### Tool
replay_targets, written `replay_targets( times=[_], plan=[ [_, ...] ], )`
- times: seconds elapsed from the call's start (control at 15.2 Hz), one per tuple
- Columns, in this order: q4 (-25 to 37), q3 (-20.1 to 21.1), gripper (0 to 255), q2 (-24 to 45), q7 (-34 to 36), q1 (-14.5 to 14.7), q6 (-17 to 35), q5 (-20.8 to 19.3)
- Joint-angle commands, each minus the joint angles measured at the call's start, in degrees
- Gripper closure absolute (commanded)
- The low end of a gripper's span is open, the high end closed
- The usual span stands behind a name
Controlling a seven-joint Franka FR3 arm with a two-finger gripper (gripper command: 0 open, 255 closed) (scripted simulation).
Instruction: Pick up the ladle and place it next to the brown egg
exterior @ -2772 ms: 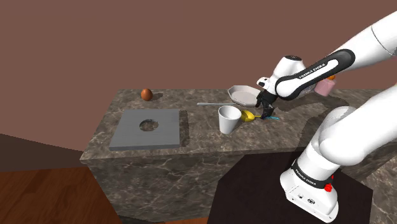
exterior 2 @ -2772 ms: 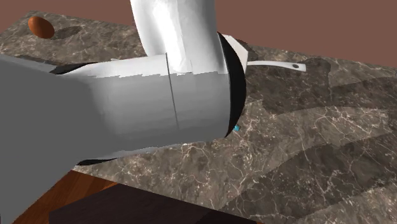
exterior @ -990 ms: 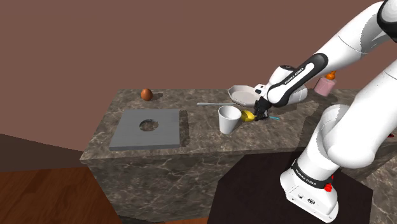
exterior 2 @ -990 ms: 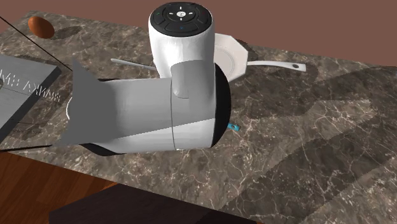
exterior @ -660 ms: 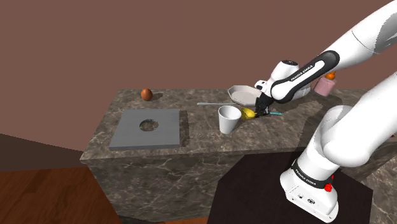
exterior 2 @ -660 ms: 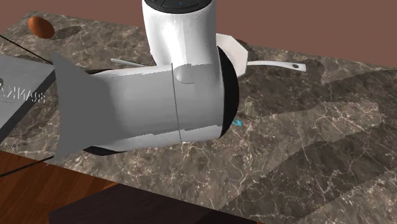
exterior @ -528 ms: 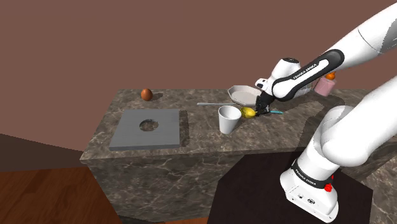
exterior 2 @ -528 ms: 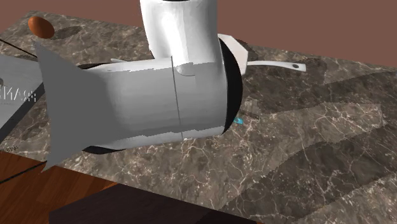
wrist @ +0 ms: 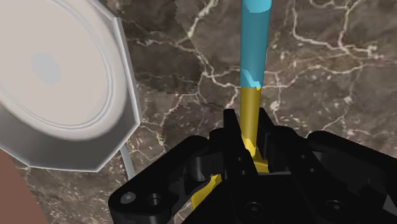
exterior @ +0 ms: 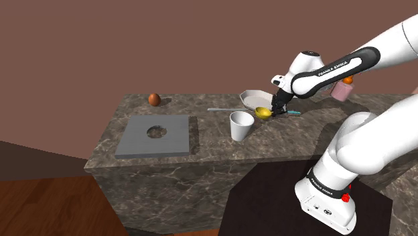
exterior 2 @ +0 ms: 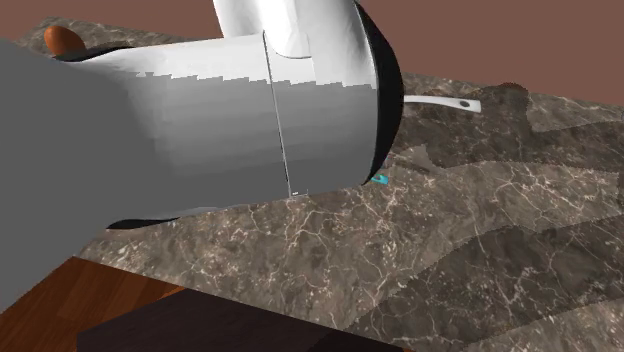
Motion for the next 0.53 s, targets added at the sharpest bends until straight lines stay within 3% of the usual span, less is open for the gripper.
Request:
replay_targets(
  times=[0.0, 0.46],
  plan=[
    [0.69, 1.05, 255, -2.16, 0.19, -0.52, -2.86, 0.04],
    [3.04, 4.01, 255, -7.79, 0.47, -1.41, -10.80, 0.90]
  ],
)
